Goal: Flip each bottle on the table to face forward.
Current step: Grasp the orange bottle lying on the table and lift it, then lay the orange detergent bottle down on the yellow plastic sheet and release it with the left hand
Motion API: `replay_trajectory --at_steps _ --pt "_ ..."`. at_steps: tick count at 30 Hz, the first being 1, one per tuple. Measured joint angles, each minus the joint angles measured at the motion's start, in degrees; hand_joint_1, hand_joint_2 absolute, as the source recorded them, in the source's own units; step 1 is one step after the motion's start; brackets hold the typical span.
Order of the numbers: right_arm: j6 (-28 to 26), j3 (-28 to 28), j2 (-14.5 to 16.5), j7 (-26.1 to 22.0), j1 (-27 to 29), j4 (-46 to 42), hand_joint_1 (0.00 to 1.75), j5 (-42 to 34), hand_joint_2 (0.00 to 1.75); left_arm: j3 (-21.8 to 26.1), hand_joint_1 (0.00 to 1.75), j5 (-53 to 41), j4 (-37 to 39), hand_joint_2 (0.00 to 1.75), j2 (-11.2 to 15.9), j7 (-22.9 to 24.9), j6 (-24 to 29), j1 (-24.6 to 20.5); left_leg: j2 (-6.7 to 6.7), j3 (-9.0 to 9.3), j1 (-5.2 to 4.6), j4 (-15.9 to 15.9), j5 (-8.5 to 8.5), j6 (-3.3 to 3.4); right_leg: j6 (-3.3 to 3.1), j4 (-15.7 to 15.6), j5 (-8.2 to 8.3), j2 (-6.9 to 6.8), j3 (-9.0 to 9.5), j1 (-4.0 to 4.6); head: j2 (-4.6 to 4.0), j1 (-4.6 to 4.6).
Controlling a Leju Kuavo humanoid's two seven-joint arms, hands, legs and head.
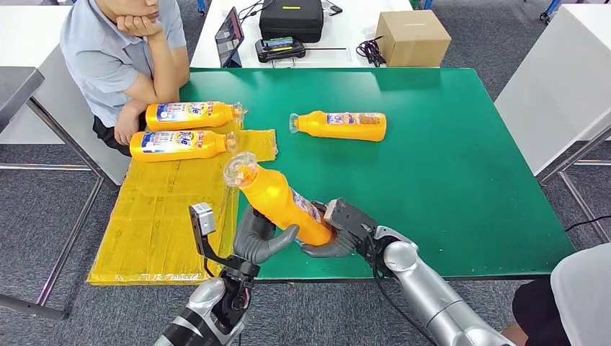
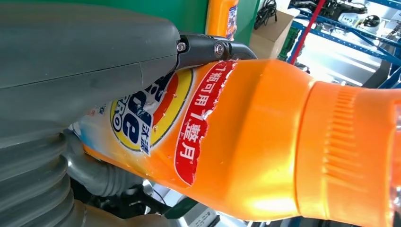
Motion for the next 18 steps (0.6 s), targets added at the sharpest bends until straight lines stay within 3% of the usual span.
replay_trajectory --at_steps 2,6,18 --pt "-0.1 0.2 0.1 -0.1 -0.1 0.4 1.75 0.0 1.75 0.0 0.02 0.2 -0.2 1.75 0.0 0.1 -0.4 0.1 0.00 0.00 0.00 0.0 0.00 0.00 0.00 0.0 0.00 0.00 0.00 0.00 0.00 0.00" --pt "0.0 0.6 0.4 -0.4 -0.3 1.3 1.75 0.0 1.75 0.0 1.70 0.6 -0.2 1.75 0.0 0.1 -0.8 0.1 0.00 -0.01 0.00 0.0 0.00 0.00 0.00 0.0 0.00 0.00 -0.01 0.00 0.00 0.00" --pt "1.0 1.6 0.8 -0.9 -0.7 2.7 1.75 -0.9 1.75 0.1 1.75 0.0 -0.1 1.75 0.0 -0.2 -0.8 0.0 0.00 0.00 0.00 0.0 0.00 0.00 0.00 0.0 0.00 0.00 -0.01 0.00 0.00 -0.01"
